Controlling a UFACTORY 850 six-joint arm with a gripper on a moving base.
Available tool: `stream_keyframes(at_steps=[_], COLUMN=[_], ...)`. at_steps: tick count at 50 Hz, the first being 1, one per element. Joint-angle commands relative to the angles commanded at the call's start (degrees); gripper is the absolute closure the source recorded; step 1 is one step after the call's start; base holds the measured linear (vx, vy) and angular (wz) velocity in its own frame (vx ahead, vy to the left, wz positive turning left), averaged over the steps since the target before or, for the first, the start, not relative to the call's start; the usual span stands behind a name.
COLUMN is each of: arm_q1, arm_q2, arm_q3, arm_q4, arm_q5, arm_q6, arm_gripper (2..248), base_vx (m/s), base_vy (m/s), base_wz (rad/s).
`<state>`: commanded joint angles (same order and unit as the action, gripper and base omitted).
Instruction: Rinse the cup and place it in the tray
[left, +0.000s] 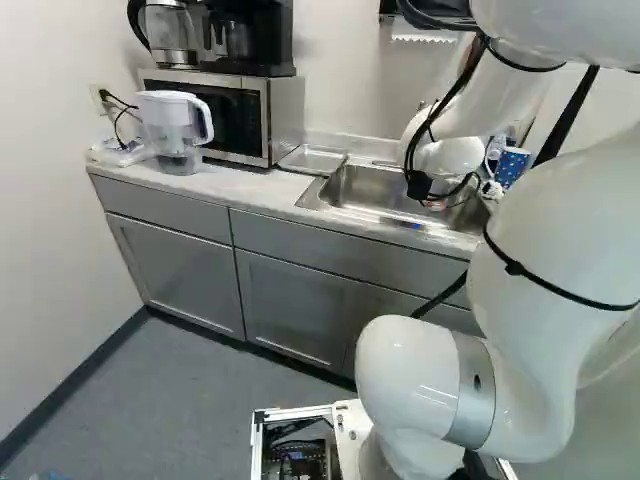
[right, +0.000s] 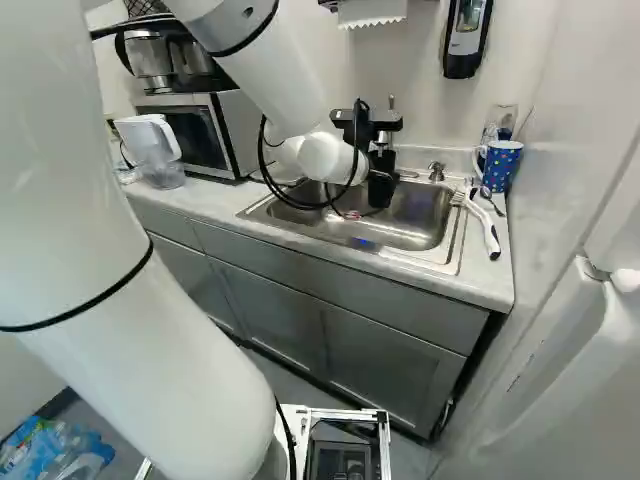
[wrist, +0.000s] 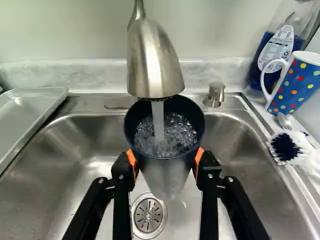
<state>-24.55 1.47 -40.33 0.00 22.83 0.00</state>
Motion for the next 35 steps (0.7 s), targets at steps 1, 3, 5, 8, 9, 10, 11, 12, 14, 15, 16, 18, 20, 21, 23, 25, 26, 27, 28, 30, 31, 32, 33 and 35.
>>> stream_keyframes(at_steps=[1,3,5,8,9,10,11,12,14,15,16,18,20,21,23,25,26,27,28,30,31,32,33,35], arm_q1=[0.0,0.0,0.0,0.0,0.0,0.0,0.0,0.0,0.0,0.0,0.0,0.0,0.0,0.0,0.0,0.0,0.0,0.1,0.2,0.4,0.5,0.7,0.8,1.1], arm_q2=[0.0,0.0,0.0,0.0,0.0,0.0,0.0,0.0,0.0,0.0,0.0,0.0,0.0,0.0,0.0,0.0,0.0,0.1,0.1,0.3,0.4,0.5,0.6,0.8], arm_q3=[0.0,0.0,0.0,0.0,0.0,0.0,0.0,0.0,0.0,0.0,0.0,0.0,0.0,0.0,0.0,0.0,0.0,0.1,0.1,0.3,0.4,0.5,0.6,0.8], arm_q4=[0.0,0.0,0.0,0.0,0.0,0.0,0.0,0.0,0.0,0.0,0.0,0.0,0.0,0.0,0.0,0.0,0.0,0.0,0.0,0.0,0.0,0.0,0.0,0.0], arm_q5=[0.0,0.0,0.0,0.0,0.0,0.0,0.0,0.0,0.0,0.0,0.0,0.0,0.0,0.0,0.0,0.0,0.0,0.0,0.0,0.0,0.0,0.0,0.0,0.0], arm_q6=[0.0,0.0,0.0,0.0,0.0,0.0,0.0,0.0,0.0,0.0,0.0,0.0,0.0,0.0,0.0,0.0,0.0,0.0,0.0,0.0,0.0,0.0,0.0,0.0], arm_gripper=[126,126,126,126,126,126,126,126,126,126,126,126,126,126,126,126,126,126,126,126,126,126,126,126], base_vx=[0.0,0.0,0.0,0.0,0.0,0.0,0.0,0.0,0.0,0.0,0.0,0.0,0.0,0.0,0.0,0.0,0.0,0.0,0.0,0.0,0.0,0.0,0.0,0.0], base_vy=[0.0,0.0,0.0,0.0,0.0,0.0,0.0,0.0,0.0,0.0,0.0,0.0,0.0,0.0,0.0,0.0,0.0,0.0,0.0,0.0,0.0,0.0,0.0,0.0], base_wz=[0.0,0.0,0.0,0.0,0.0,0.0,0.0,0.0,0.0,0.0,0.0,0.0,0.0,0.0,0.0,0.0,0.0,0.0,0.0,0.0,0.0,0.0,0.0,0.0])
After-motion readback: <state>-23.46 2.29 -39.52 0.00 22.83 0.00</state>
